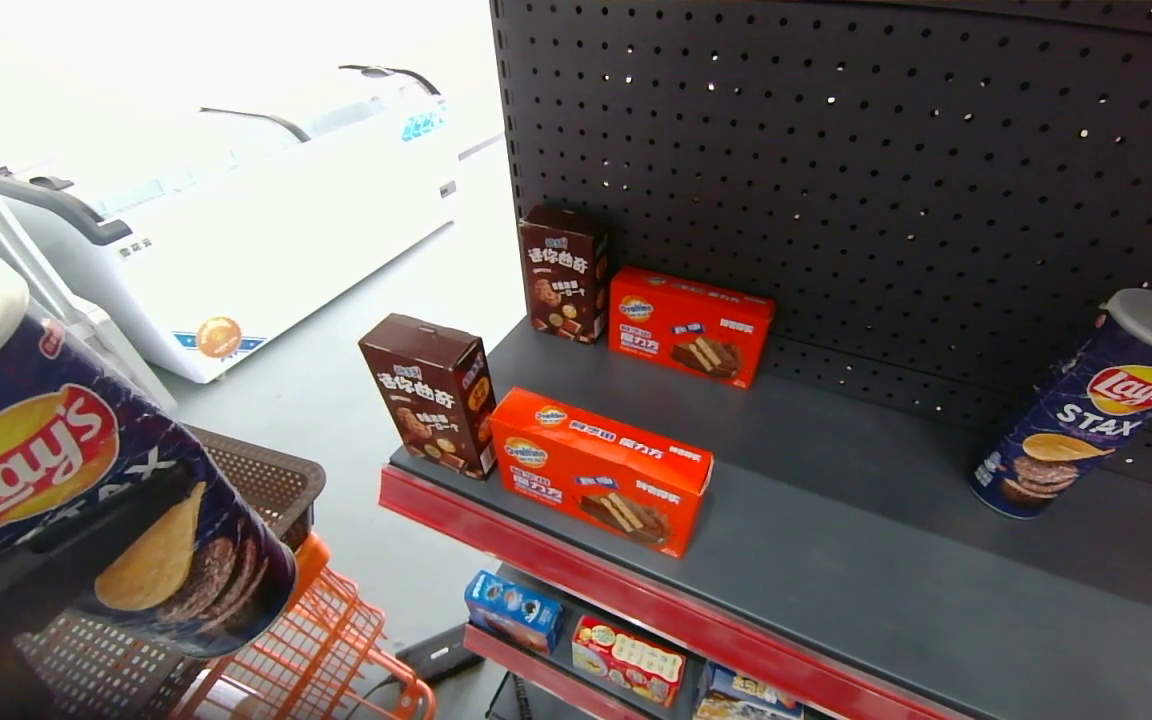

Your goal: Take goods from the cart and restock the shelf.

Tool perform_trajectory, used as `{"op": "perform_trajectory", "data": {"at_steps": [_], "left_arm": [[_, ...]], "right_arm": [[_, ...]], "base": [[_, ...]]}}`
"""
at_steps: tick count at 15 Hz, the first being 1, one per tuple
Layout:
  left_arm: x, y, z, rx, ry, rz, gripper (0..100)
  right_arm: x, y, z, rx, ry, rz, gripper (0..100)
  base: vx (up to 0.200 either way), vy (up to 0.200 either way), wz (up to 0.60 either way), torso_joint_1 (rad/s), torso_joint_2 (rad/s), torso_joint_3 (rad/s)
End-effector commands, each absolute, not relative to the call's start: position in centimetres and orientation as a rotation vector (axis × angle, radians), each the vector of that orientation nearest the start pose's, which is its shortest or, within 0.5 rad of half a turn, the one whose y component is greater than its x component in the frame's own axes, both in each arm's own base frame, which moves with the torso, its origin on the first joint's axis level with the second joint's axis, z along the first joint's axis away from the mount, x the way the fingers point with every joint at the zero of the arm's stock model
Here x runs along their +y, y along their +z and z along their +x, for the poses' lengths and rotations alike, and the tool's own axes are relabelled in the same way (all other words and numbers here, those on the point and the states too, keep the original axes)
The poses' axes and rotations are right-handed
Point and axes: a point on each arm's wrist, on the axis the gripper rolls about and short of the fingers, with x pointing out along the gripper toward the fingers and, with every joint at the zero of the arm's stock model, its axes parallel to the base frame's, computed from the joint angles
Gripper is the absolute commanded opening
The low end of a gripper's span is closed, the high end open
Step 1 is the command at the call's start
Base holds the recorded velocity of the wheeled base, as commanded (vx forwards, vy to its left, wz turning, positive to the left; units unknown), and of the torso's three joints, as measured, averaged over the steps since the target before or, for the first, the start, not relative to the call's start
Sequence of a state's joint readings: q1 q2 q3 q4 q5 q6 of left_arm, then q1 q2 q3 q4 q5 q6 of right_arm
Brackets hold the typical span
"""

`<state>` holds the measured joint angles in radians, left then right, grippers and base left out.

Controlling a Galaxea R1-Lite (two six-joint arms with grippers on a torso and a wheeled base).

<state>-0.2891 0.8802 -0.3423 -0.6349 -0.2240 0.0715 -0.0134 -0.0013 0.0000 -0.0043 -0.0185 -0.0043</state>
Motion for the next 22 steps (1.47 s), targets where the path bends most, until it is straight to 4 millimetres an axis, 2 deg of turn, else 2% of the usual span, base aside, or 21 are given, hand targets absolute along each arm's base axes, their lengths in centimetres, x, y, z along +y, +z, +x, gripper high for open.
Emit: {"op": "perform_trajectory", "data": {"at_steps": [1,5,9,13,17,22], "left_arm": [[-4.1,21.6,9.4,-0.106,-0.582,0.063,0],[-6.2,22.8,10.8,-0.096,-0.698,0.057,0],[-7.8,22.4,11.7,-0.047,-0.772,0.064,0],[-10.4,22.8,13.2,-0.016,-0.858,0.072,0],[-11.4,22.6,13.6,0.006,-0.897,0.077,0],[-13.9,22.7,13.4,0.016,-1.025,0.082,0]], "right_arm": [[0.0,7.6,-2.3,-0.005,-0.032,-0.005,100],[0.0,7.6,-2.3,-0.005,-0.032,-0.005,100],[0.0,7.6,-2.3,-0.005,-0.032,-0.005,100],[0.0,7.6,-2.3,-0.005,-0.032,-0.005,100],[0.0,7.6,-2.3,-0.005,-0.029,-0.006,100],[0.0,7.6,-2.3,-0.004,-0.028,-0.008,100]], "base": [[0.000,0.000,0.00,0.000,0.00,0.000],[0.000,0.000,0.00,0.000,0.00,0.000],[0.000,0.000,0.00,0.000,0.00,0.000],[0.000,0.000,0.00,0.000,0.00,0.000],[0.000,0.000,0.00,0.000,0.00,0.000],[0.000,0.000,0.00,0.000,0.00,0.000]]}}
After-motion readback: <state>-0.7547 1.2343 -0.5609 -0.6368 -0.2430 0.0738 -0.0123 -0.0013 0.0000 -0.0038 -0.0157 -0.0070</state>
